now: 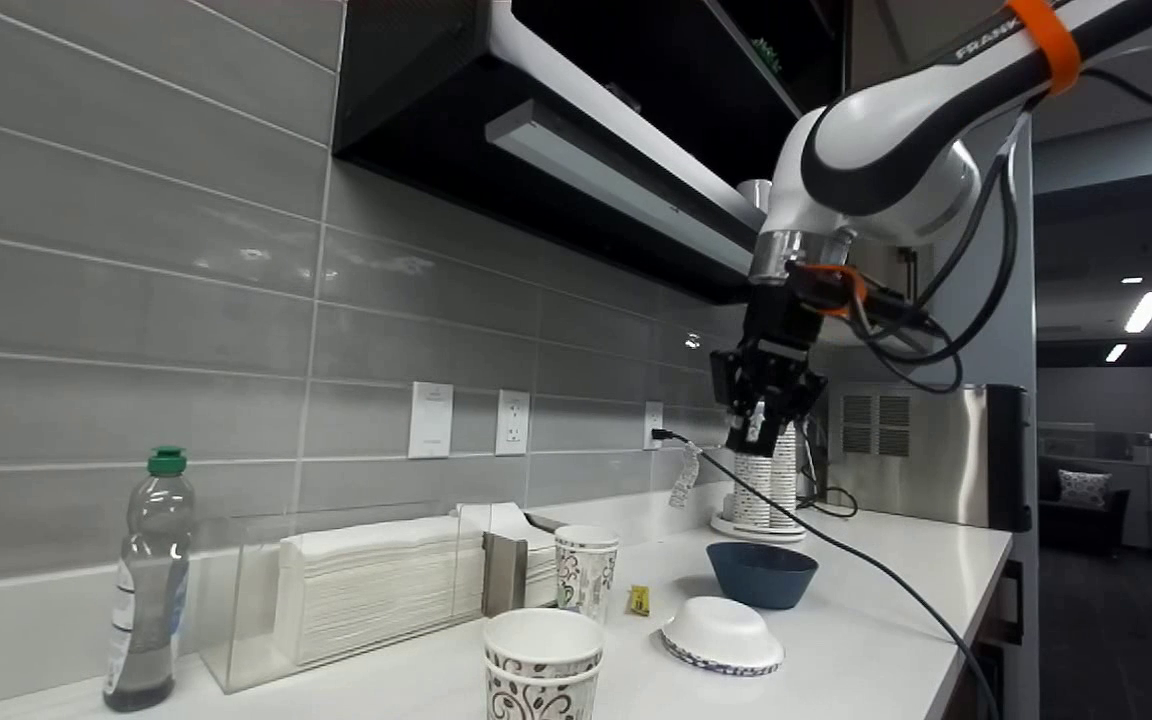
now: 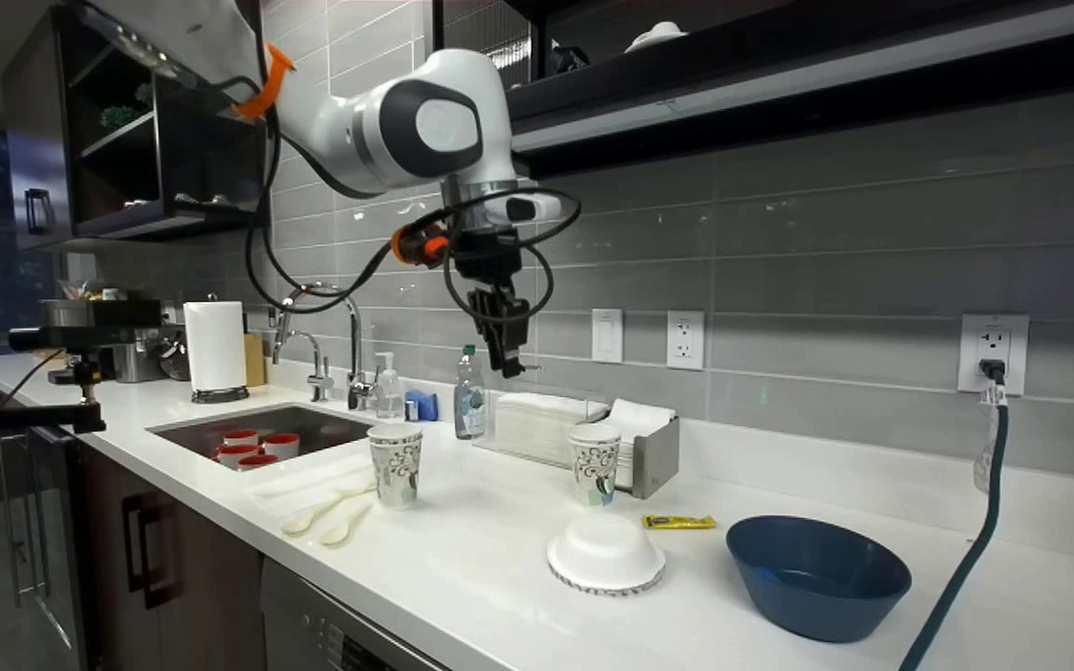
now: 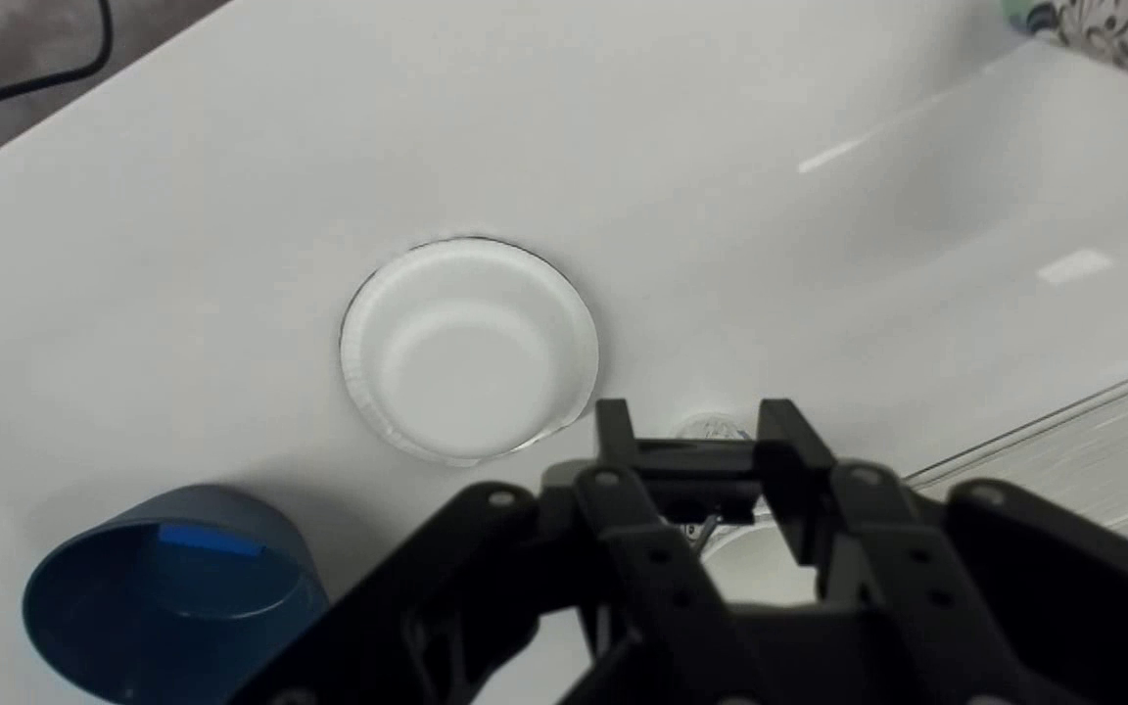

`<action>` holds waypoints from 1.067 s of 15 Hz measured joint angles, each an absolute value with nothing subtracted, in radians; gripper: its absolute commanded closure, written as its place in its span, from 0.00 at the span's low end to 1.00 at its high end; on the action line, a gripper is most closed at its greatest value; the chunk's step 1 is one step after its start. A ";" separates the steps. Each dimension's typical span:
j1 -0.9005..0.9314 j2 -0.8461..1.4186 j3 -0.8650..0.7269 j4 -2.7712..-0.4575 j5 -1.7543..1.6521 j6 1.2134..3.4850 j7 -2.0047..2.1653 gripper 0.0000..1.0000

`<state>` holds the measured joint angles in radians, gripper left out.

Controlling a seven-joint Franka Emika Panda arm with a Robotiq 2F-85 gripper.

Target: Move the black object to the shelf above the counter

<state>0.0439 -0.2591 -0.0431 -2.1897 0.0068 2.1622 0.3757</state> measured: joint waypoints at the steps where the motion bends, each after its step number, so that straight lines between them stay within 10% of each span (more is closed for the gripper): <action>1: 0.036 -0.295 -0.043 -2.192 0.007 2.132 0.326 0.64; 3: 0.025 -0.325 -0.038 -2.196 0.007 2.122 0.315 0.64; 4: 0.024 -0.321 -0.036 -2.197 0.007 2.122 0.316 0.89; 16: 0.023 -0.421 -0.157 -2.047 0.428 2.148 0.073 0.89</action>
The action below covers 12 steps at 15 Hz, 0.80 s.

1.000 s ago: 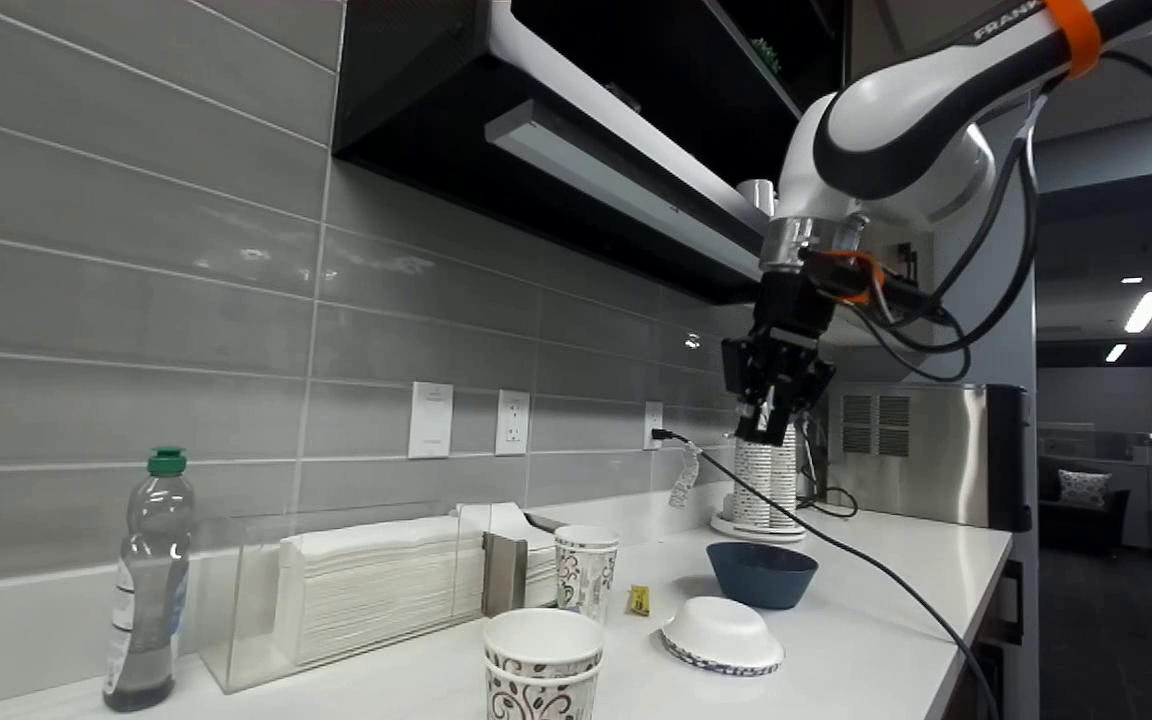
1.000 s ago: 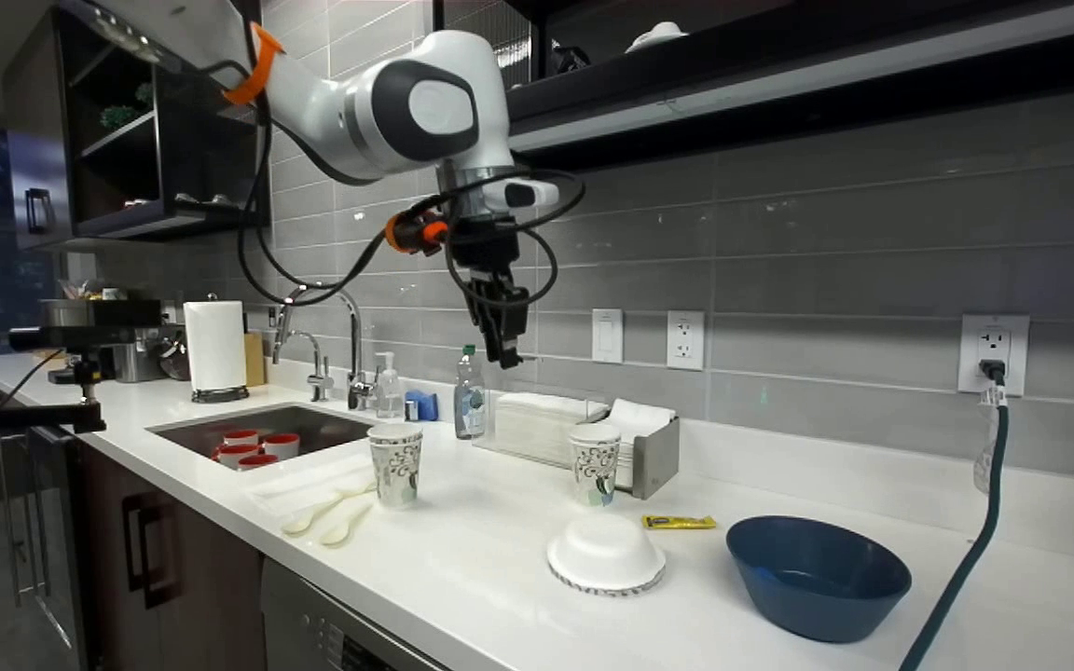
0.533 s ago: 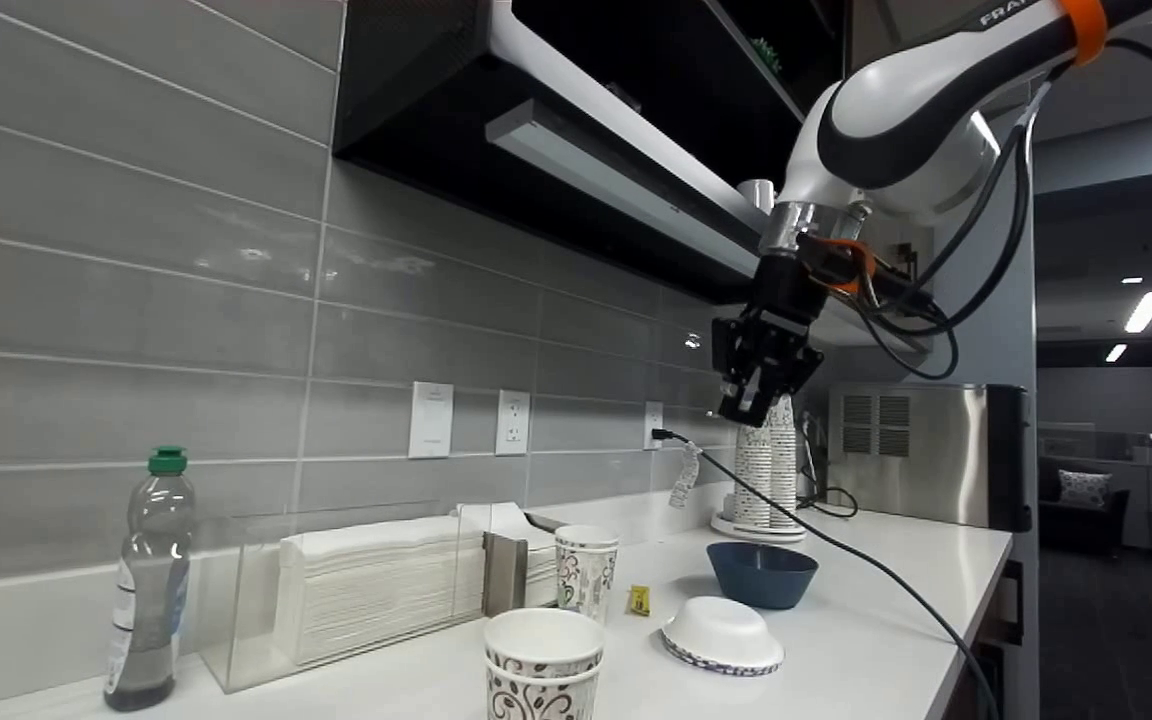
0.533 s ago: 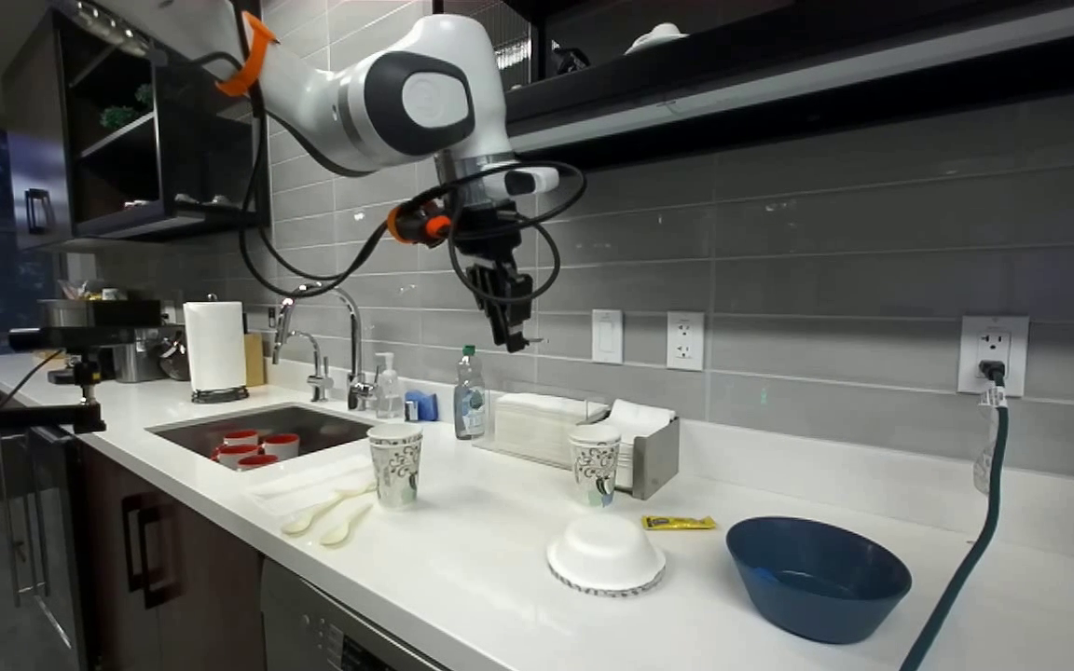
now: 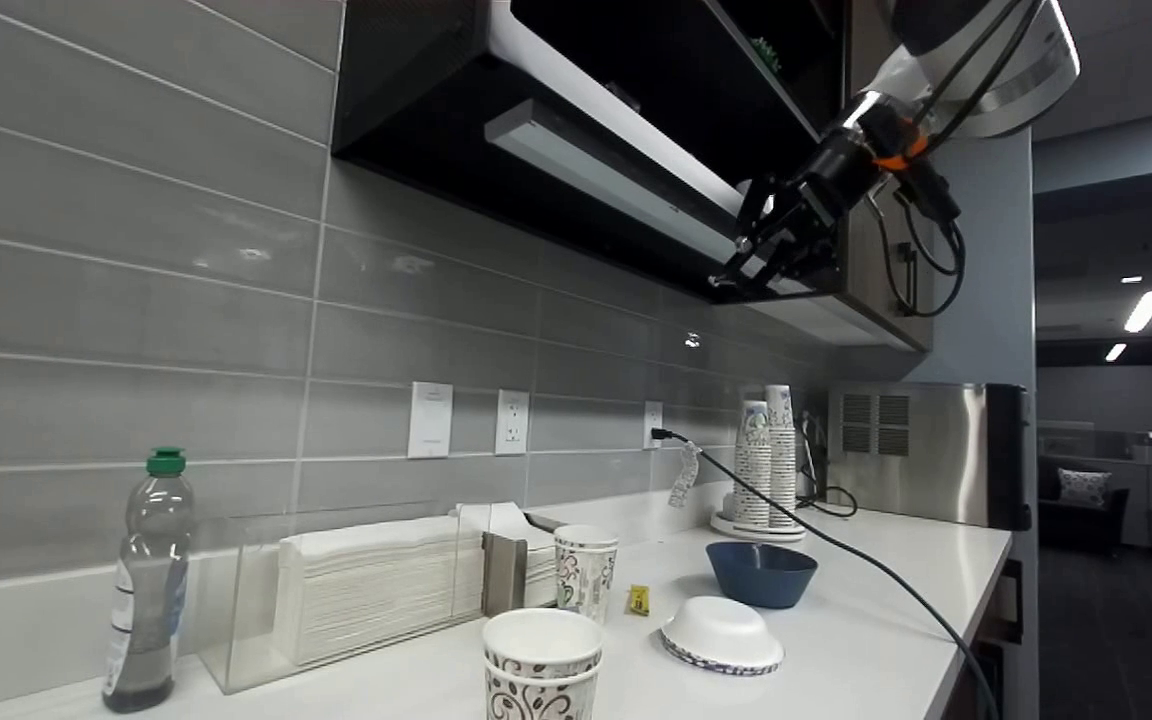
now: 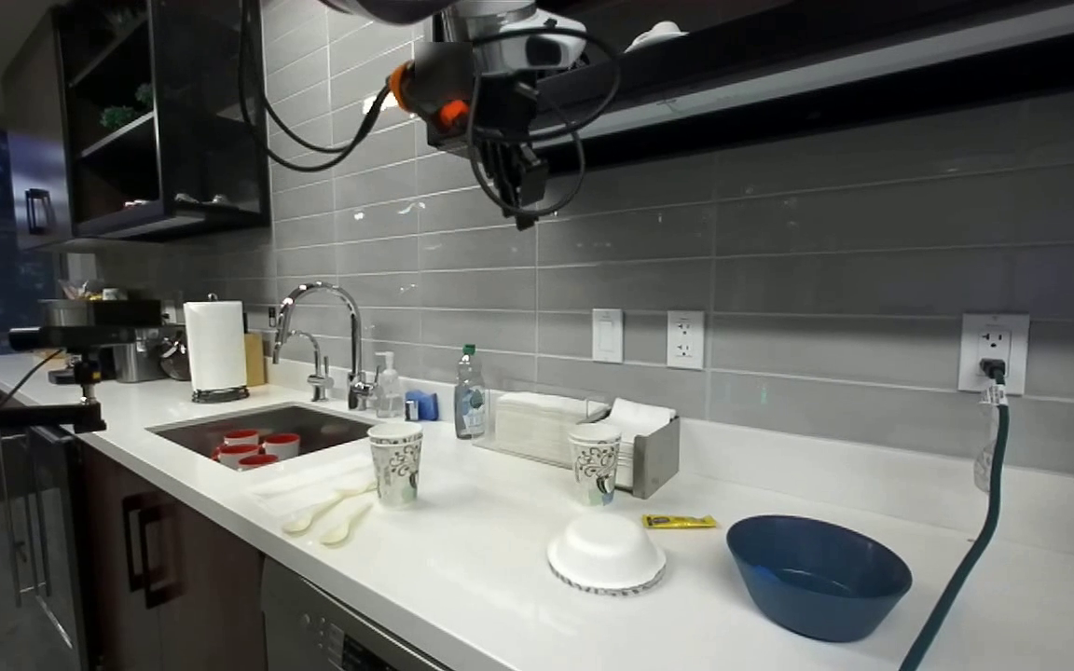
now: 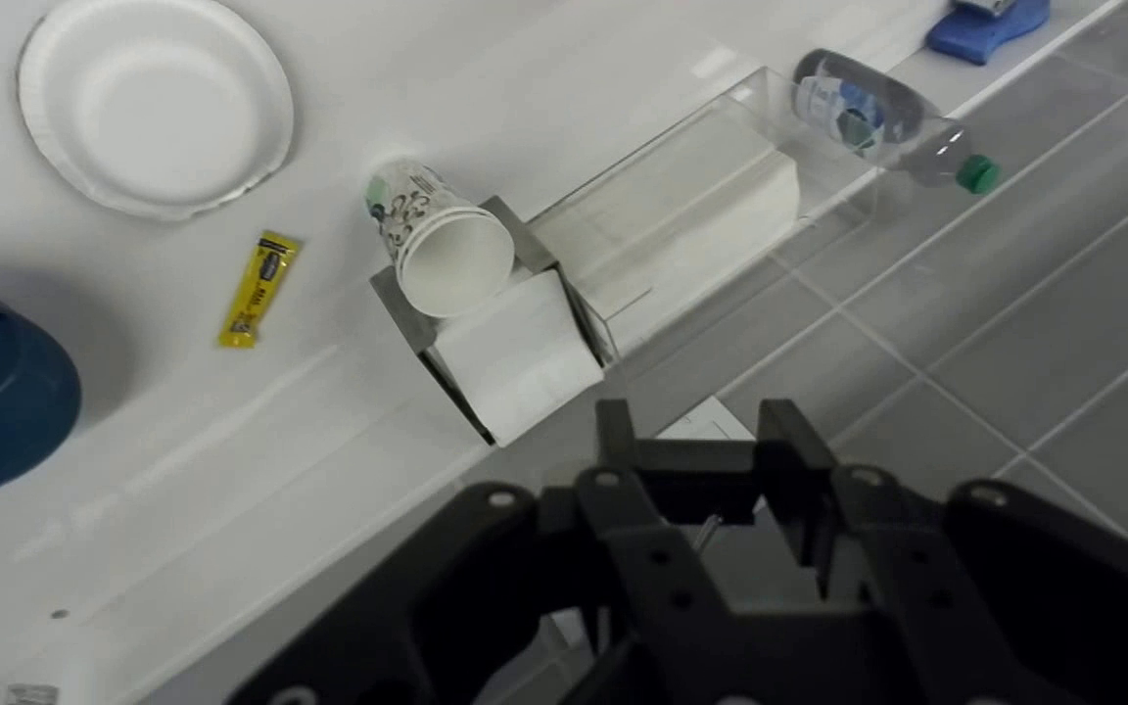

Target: Move the black object to the shelf above the counter

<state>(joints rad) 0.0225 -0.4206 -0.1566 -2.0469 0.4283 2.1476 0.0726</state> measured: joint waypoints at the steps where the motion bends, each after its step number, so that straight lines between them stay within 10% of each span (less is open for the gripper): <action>1: 0.023 -0.429 -0.174 -2.033 0.446 2.126 0.021 0.89; 12: 0.053 -0.454 -0.252 -1.922 0.586 2.341 -0.366 0.89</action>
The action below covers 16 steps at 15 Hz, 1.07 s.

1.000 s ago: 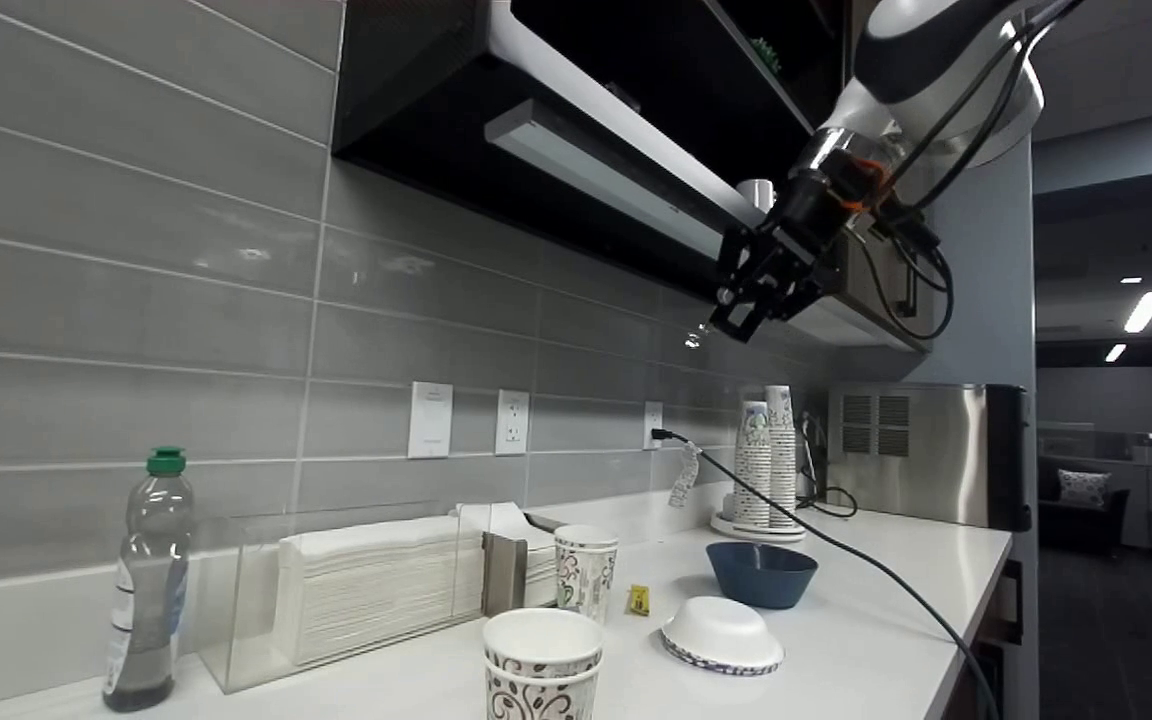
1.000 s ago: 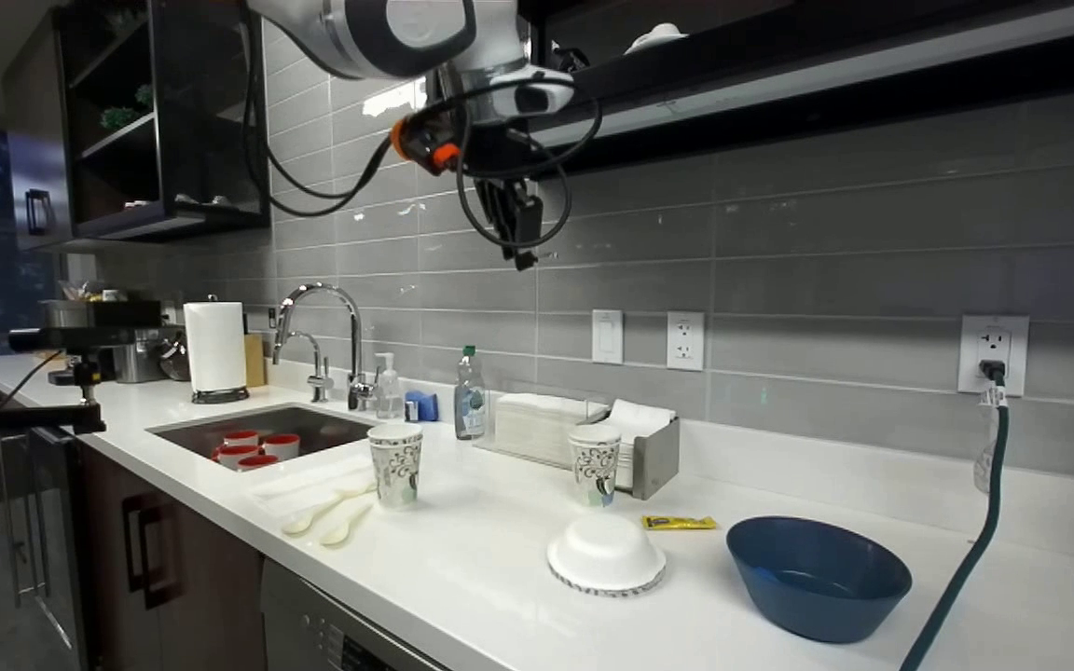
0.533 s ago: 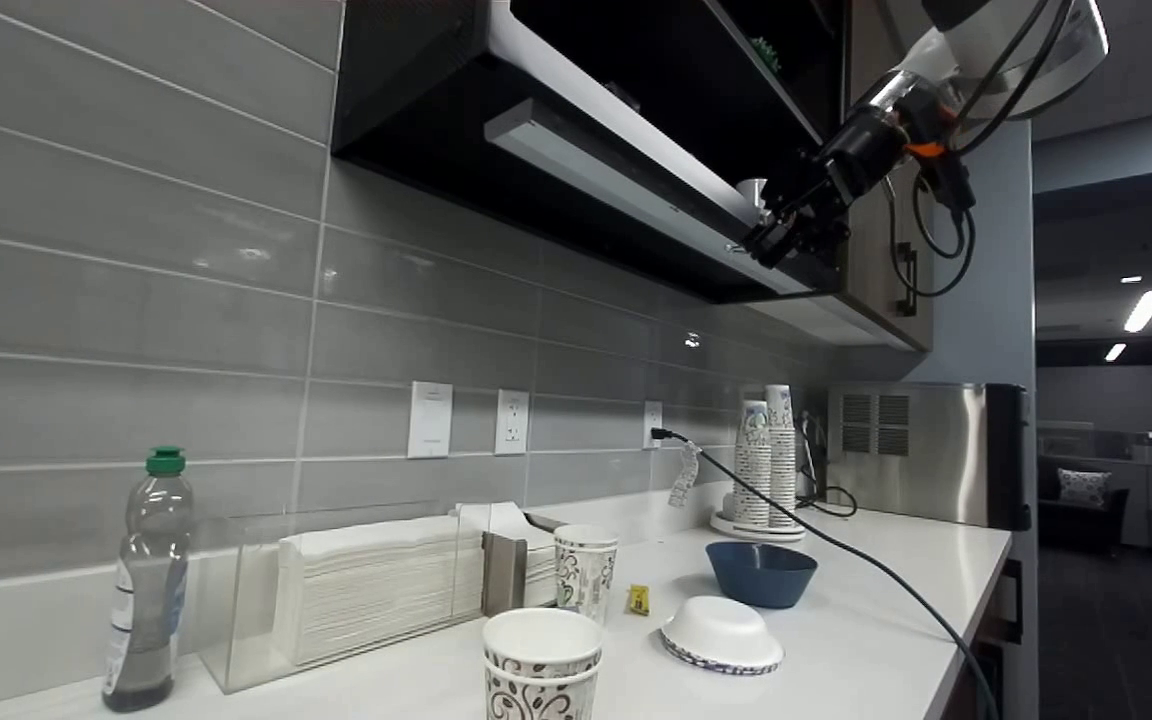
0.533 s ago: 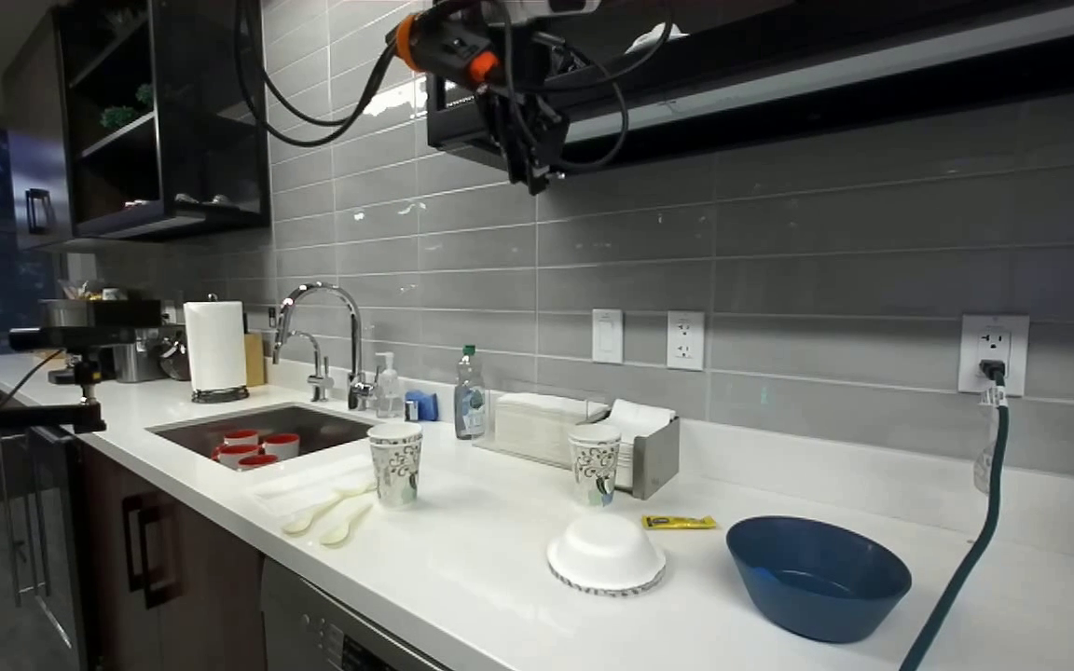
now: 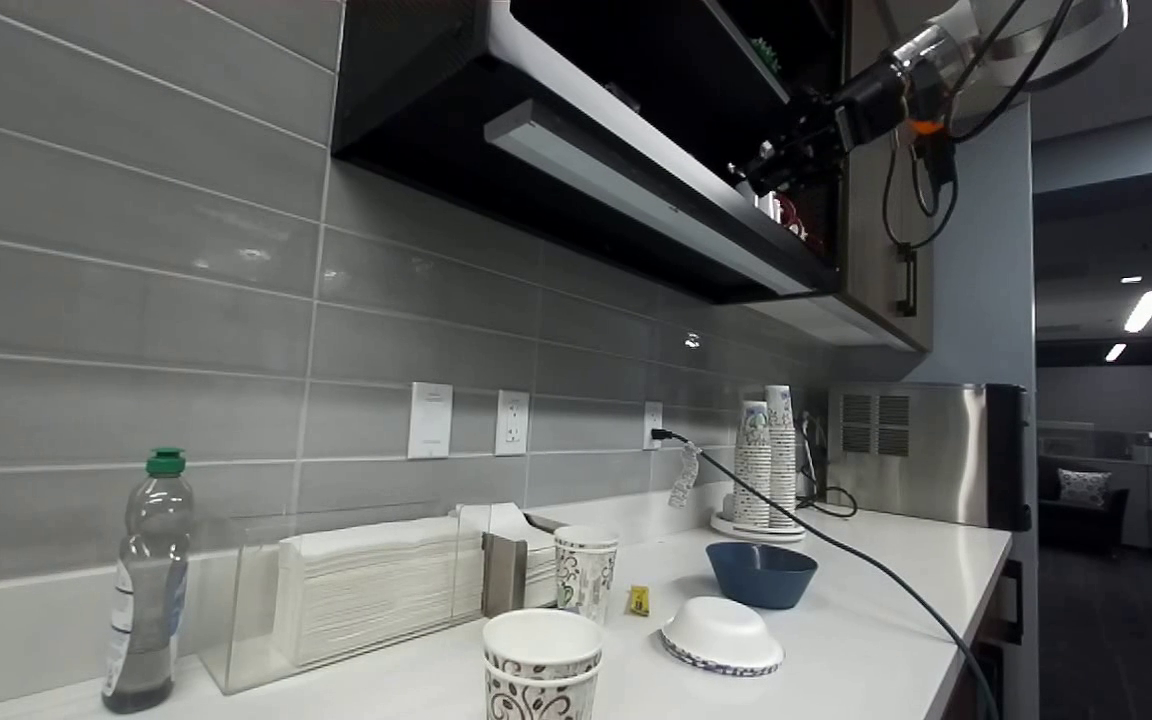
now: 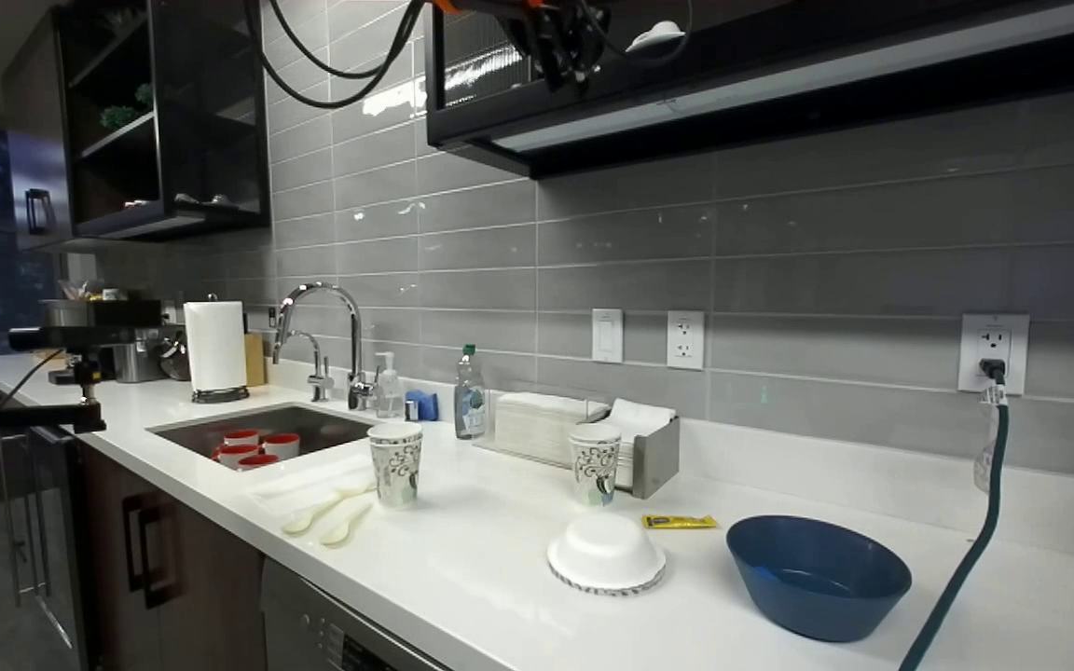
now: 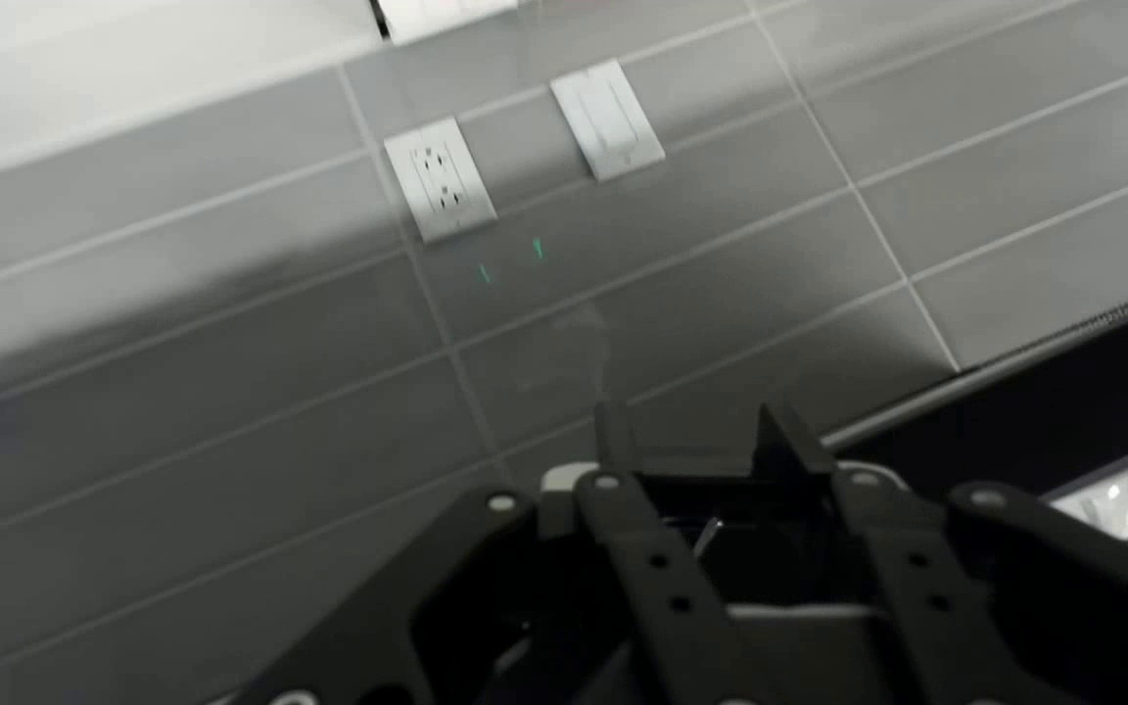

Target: Move the black object to the shelf above the counter

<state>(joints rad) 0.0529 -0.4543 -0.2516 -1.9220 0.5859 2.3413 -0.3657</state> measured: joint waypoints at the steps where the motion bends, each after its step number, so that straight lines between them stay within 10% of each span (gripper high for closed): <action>1: 0.069 -0.453 -0.256 -1.919 0.617 2.392 -0.393 0.89; 6: 0.189 -0.455 -0.317 -1.886 0.836 2.551 -0.618 0.89; 7: 0.205 -0.455 -0.323 -1.879 0.879 2.578 -0.664 0.64; 9: 0.214 -0.452 -0.319 -1.877 0.928 2.634 -0.709 0.64; 10: 0.214 -0.449 -0.316 -1.877 0.936 2.644 -0.715 0.89; 16: 0.232 -0.441 -0.317 -1.879 0.943 2.686 -0.843 0.89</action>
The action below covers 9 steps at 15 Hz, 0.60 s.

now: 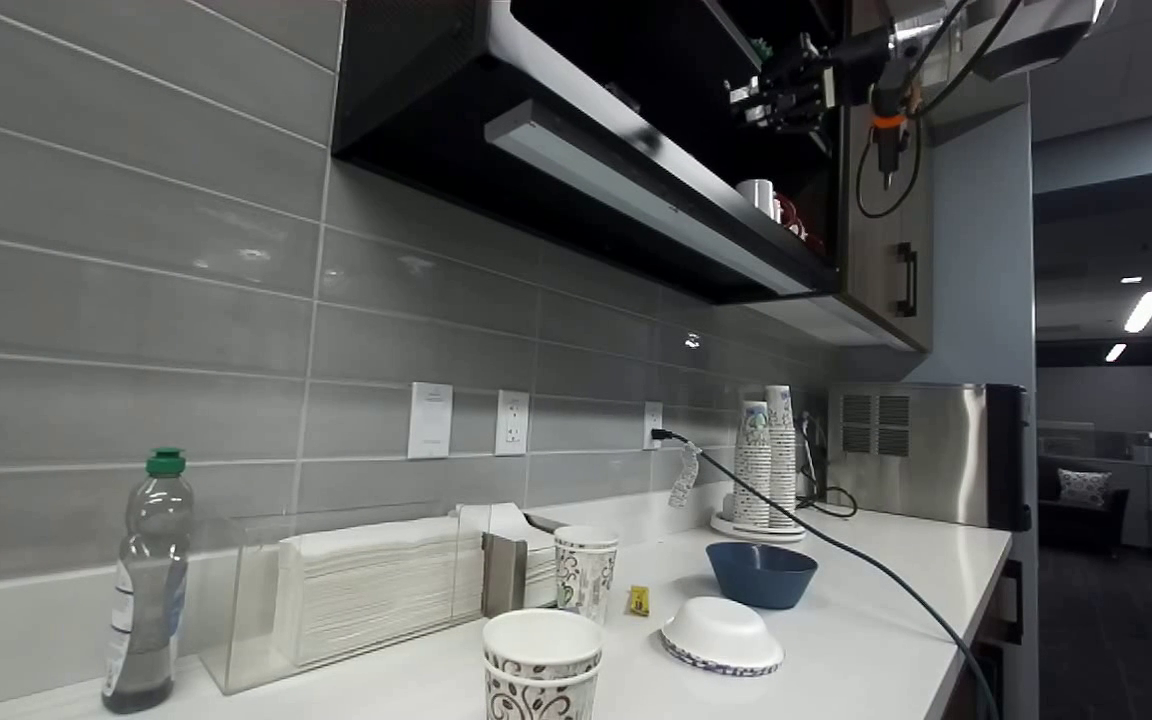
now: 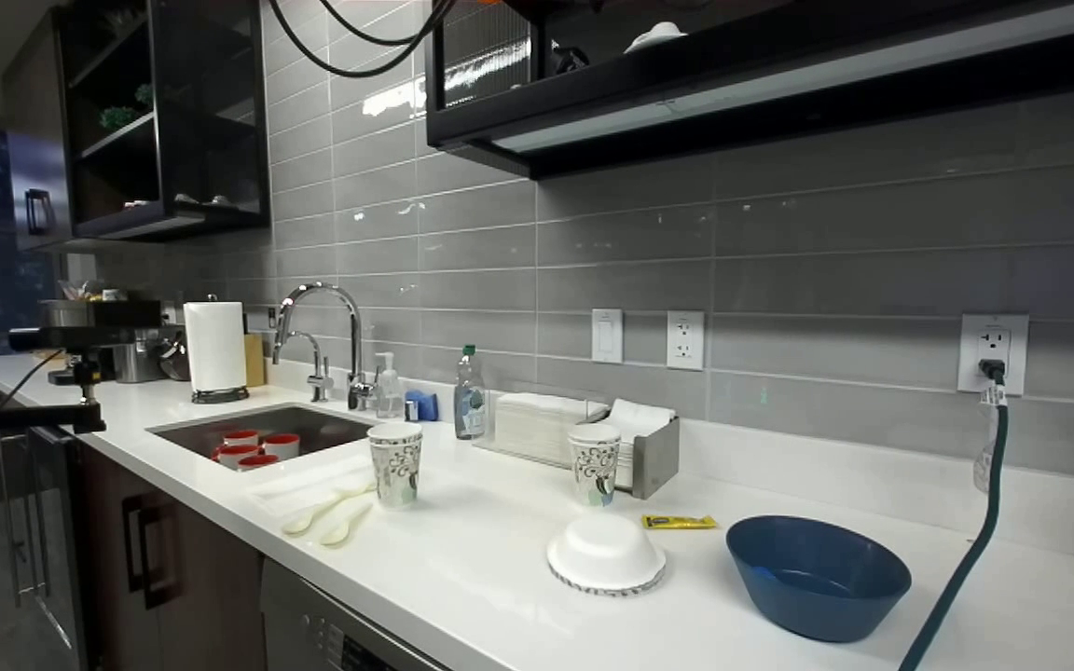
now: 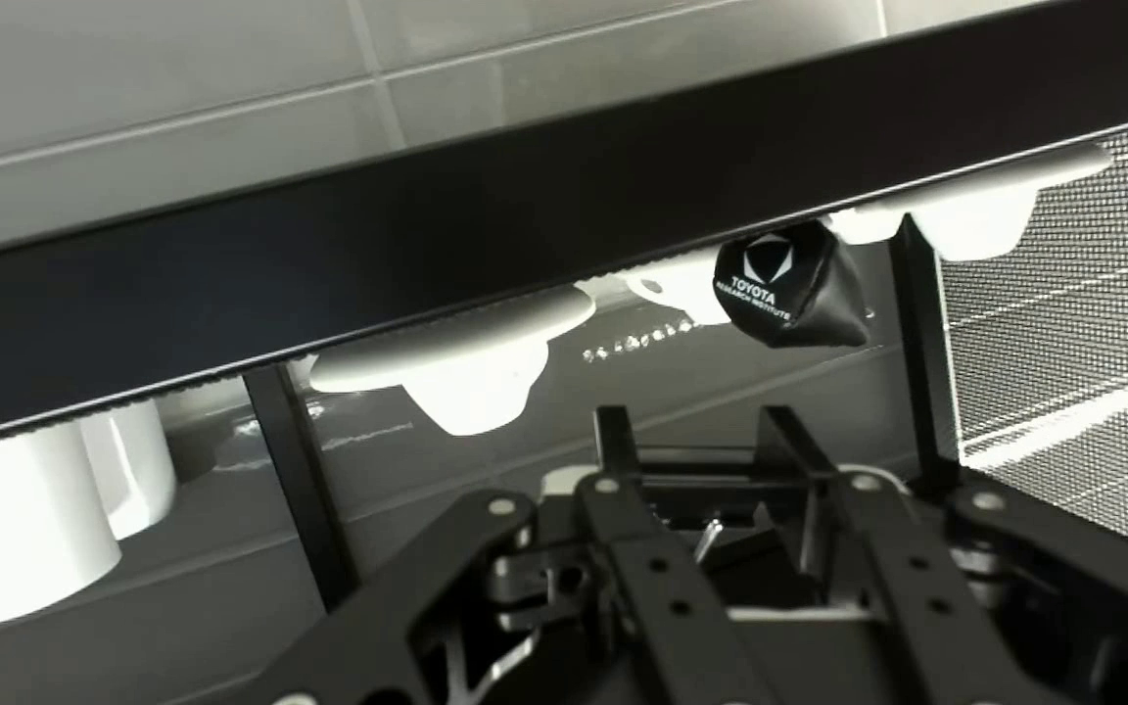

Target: Move the black object to the shelf above the counter

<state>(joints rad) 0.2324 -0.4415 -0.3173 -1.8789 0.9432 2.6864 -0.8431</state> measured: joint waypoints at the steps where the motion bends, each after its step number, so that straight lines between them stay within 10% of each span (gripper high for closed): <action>1: 0.246 -0.439 -0.320 -1.879 0.947 2.700 -0.875 0.89; 9: 0.344 -0.384 -0.350 -1.879 1.030 2.802 -1.032 0.89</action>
